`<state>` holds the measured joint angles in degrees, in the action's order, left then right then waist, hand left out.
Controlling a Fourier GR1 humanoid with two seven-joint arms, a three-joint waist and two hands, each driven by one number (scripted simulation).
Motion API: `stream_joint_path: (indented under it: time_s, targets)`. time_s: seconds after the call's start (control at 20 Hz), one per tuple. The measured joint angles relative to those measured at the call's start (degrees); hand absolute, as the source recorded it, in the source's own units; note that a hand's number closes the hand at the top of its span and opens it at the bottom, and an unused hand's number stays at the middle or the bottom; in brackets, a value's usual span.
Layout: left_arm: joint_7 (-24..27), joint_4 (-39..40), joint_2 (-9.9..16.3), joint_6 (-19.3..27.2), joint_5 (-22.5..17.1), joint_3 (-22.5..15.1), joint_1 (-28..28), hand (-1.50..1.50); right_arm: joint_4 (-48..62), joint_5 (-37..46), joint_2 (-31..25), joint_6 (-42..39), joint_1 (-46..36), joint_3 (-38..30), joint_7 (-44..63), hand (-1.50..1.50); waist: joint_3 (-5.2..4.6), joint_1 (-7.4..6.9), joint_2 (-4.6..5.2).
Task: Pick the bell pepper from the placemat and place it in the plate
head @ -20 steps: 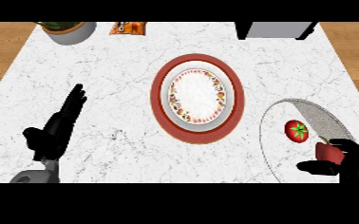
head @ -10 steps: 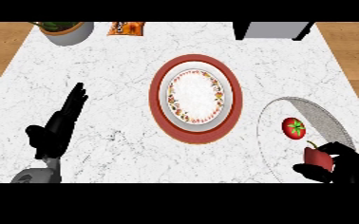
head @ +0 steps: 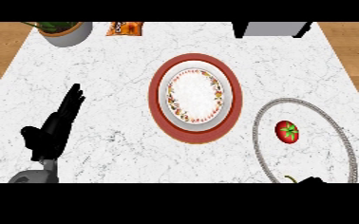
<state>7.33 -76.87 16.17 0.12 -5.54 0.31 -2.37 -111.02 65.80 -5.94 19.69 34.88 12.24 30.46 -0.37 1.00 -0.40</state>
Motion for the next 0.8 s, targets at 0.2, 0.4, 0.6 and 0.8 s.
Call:
stream_joint_path:
  time_s: [0.2,0.4,0.6,0.8]
  targets:
    - [0.4,-0.5,0.2,-0.7,0.0,0.4,0.6,0.0,-10.3,6.6,0.4,-0.2,6.9,6.6,1.2,1.5,0.18,-0.21,0.14]
    - [-0.7,-0.6,0.0,-0.5,0.3,0.5,-0.3,0.0,-19.4,14.5,0.9,-1.1,10.5,12.6,2.8,1.5,0.24,-0.26,0.21]
    - [0.0,-0.1,-0.6,-0.3,1.2,0.2,0.0,0.0,-25.5,23.2,2.7,-0.9,10.3,17.9,4.1,1.5,0.25,-0.41,0.23]
    - [-0.6,-1.2,-0.6,-0.4,1.6,0.2,0.0,0.0,-28.5,30.2,4.4,-4.2,6.1,23.0,6.5,1.5,0.27,-0.77,0.3]
